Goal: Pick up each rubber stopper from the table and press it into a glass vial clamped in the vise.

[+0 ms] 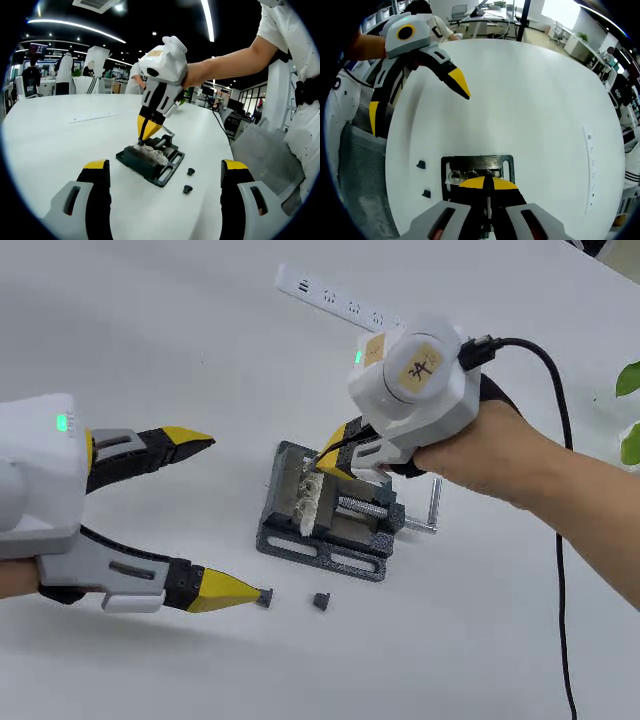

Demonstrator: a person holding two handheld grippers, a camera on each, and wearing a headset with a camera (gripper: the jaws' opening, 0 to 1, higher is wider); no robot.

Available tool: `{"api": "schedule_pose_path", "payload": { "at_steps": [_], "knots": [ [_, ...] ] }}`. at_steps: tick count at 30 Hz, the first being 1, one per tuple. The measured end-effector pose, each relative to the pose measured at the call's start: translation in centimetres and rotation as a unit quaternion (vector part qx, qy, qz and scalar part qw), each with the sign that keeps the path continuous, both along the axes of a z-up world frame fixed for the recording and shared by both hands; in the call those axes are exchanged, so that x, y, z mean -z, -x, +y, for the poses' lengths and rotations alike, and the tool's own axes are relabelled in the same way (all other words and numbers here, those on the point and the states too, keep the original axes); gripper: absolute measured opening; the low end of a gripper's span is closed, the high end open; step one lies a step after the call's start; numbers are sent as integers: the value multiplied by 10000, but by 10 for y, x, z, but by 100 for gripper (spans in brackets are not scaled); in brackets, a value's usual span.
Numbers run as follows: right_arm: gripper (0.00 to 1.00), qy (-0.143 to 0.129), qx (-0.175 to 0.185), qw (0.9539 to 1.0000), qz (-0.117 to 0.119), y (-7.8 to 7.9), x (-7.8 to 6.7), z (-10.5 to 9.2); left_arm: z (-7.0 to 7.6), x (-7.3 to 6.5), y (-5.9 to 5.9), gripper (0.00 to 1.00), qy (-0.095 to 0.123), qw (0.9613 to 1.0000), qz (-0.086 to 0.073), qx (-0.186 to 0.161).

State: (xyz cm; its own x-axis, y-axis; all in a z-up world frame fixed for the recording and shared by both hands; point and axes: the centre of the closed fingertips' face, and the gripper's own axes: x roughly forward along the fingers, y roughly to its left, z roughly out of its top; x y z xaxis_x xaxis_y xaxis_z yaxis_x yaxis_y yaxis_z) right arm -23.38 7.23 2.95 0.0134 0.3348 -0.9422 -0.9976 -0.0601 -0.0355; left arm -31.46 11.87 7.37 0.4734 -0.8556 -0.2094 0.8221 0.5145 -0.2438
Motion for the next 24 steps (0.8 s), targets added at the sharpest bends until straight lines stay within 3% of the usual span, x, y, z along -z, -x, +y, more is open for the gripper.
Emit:
{"api": "schedule_pose_path", "payload": {
  "at_steps": [24],
  "knots": [
    [0, 120, -36, 9999, 66, -2, 1, -1, -2, 0, -2, 91, 44, 10000, -12, -15]
  ]
}}
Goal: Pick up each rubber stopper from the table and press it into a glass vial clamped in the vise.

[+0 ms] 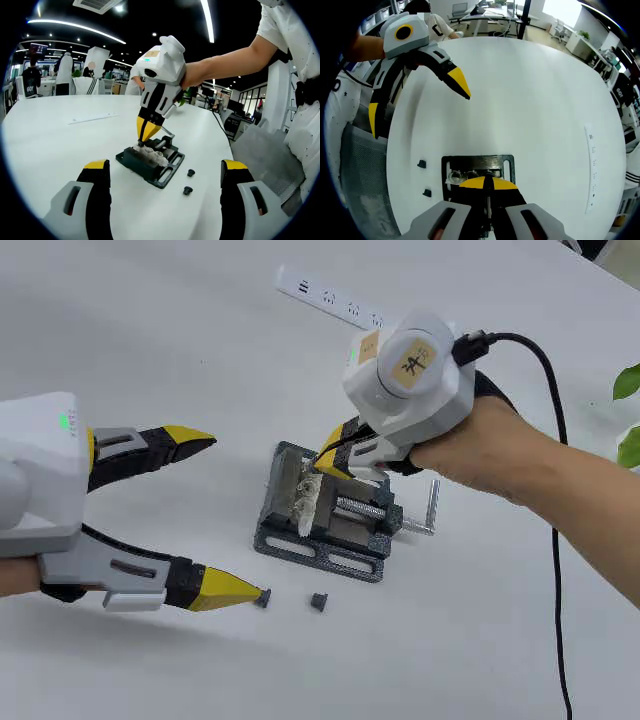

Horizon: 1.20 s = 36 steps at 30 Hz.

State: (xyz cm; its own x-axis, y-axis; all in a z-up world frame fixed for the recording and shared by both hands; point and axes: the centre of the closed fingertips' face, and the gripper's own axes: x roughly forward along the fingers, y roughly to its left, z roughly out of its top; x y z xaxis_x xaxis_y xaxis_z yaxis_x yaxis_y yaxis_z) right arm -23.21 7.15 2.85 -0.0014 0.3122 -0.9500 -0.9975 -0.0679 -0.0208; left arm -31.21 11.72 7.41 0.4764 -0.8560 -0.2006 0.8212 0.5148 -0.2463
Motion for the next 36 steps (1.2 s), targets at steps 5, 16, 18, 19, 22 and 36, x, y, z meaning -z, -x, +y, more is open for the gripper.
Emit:
{"api": "schedule_pose_path", "payload": {
  "at_steps": [5, 16, 18, 19, 22, 36],
  "knots": [
    [0, 24, -15, 10000, 14, 0, 0, 0, -1, 0, -1, 91, 21, 10000, -9, -3],
    [0, 99, -26, 9999, 20, 0, 0, 1, 0, -2, -1, 91, 51, 10000, -26, -19],
    [0, 114, -38, 9999, 24, 0, 1, 1, 0, -2, -1, 91, 54, 10000, -31, -19],
    [0, 120, -33, 9999, 28, 0, 1, 1, 0, -2, -1, 91, 52, 10000, -34, -16],
    [0, 128, -25, 9999, 48, 0, 1, 1, -1, -1, 0, 91, 53, 10000, -31, -17],
    [0, 240, -23, 9996, 139, 0, 3, 5, 0, -2, -1, 91, 50, 10000, -33, -18]
  ]
}}
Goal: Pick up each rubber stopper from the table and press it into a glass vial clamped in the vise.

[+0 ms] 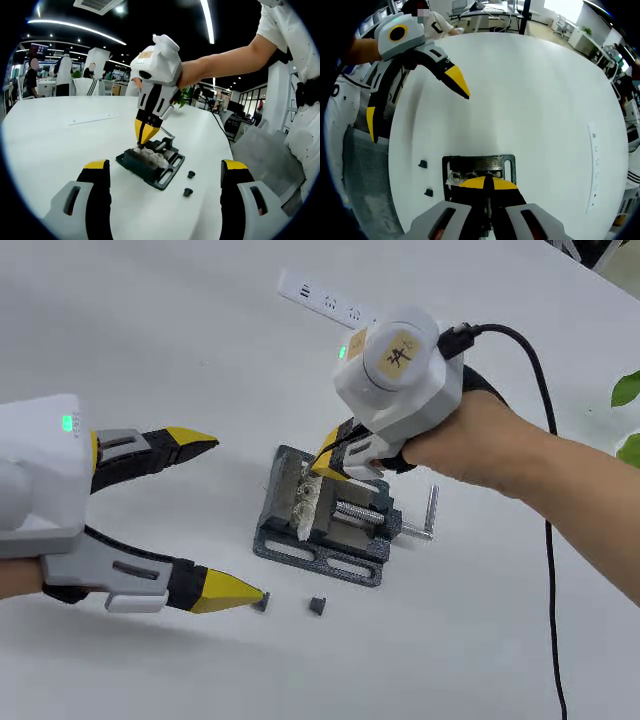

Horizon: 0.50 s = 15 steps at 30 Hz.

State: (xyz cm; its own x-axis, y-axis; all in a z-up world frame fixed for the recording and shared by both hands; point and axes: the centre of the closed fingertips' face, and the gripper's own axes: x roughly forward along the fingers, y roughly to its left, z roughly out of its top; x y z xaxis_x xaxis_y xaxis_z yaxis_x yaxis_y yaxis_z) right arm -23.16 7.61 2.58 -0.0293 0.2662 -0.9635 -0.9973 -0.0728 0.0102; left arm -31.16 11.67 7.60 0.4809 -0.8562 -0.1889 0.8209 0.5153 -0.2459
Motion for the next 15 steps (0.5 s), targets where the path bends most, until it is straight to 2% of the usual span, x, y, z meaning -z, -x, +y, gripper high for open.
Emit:
{"api": "schedule_pose_path", "payload": {
  "at_steps": [9, 15],
  "knots": [
    [0, 201, 160, 9996, 121, -1, 0, -1, 4, -1, 1, 91, -14, 10000, -5, -45],
    [0, 219, 179, 9995, 116, 0, 1, -3, 4, -2, 0, 90, 6, 10000, -18, -71]
  ]
}}
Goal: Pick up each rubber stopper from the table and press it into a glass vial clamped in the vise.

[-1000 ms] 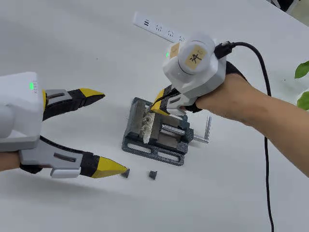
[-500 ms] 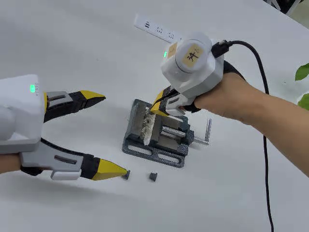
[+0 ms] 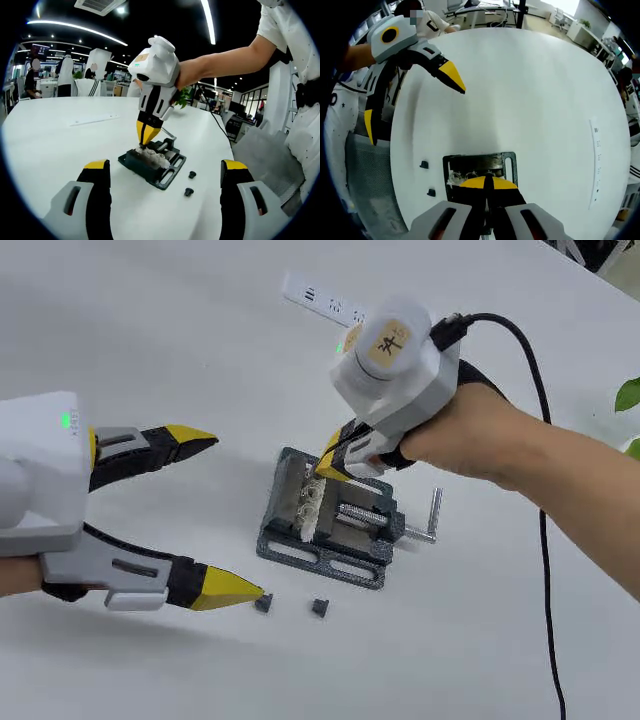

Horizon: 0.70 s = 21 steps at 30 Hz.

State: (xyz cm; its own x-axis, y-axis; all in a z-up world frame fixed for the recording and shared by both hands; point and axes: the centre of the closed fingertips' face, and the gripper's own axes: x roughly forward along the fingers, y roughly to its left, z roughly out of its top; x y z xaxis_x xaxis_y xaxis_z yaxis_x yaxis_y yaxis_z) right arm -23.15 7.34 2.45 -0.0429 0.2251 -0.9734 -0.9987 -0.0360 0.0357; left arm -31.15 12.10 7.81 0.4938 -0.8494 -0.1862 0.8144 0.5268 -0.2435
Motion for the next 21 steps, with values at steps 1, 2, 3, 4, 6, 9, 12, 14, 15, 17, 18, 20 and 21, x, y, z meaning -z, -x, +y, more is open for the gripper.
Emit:
{"api": "schedule_pose_path", "payload": {
  "at_steps": [1, 2, 3, 4, 6, 9, 12, 14, 15, 17, 18, 20, 21],
  "knots": [
    [0, -5, 4, 10000, -18, 0, 0, -1, 0, 0, 0, 90, 0, 10000, -1, 4],
    [0, -12, 4, 10000, -26, 1, 0, -1, 0, 0, 0, 90, -2, 10000, -2, 8],
    [0, -17, 14, 10000, -32, 1, 0, -1, -1, 0, 0, 90, -4, 10000, -3, 9],
    [0, -29, 51, 10000, -31, 0, 0, -1, -1, 0, -1, 90, -2, 10000, -4, 11],
    [0, -30, 58, 10000, -44, 0, 0, 0, -1, 0, -1, 90, -1, 10000, -10, 12],
    [0, -14, 61, 10000, -56, 0, 1, 1, -1, -1, -2, 90, 1, 10000, -18, 13],
    [0, -11, 109, 9999, -33, 0, 1, 0, -2, -1, -2, 90, 2, 10000, -17, 17],
    [0, -14, 102, 9999, -38, 1, 0, 0, -2, -1, -2, 90, -8, 10000, -20, 28],
    [0, -7, 97, 9999, -50, 1, 0, 1, -2, -1, -1, 90, -2, 10000, -18, 30],
    [0, 12, 80, 9999, -78, 2, 0, 1, -2, 0, -1, 90, -6, 10000, -20, 31],
    [0, 19, 89, 9999, -82, 2, 0, 1, -2, -1, -1, 90, -5, 10000, -20, 31],
    [0, 22, 90, 9999, -88, 0, 0, 1, -2, -1, -1, 90, 1, 10000, -19, 35],
    [0, 4, 127, 9999, -73, 0, 0, 1, -2, -1, -1, 90, -3, 10000, -25, 36]
  ]
}}
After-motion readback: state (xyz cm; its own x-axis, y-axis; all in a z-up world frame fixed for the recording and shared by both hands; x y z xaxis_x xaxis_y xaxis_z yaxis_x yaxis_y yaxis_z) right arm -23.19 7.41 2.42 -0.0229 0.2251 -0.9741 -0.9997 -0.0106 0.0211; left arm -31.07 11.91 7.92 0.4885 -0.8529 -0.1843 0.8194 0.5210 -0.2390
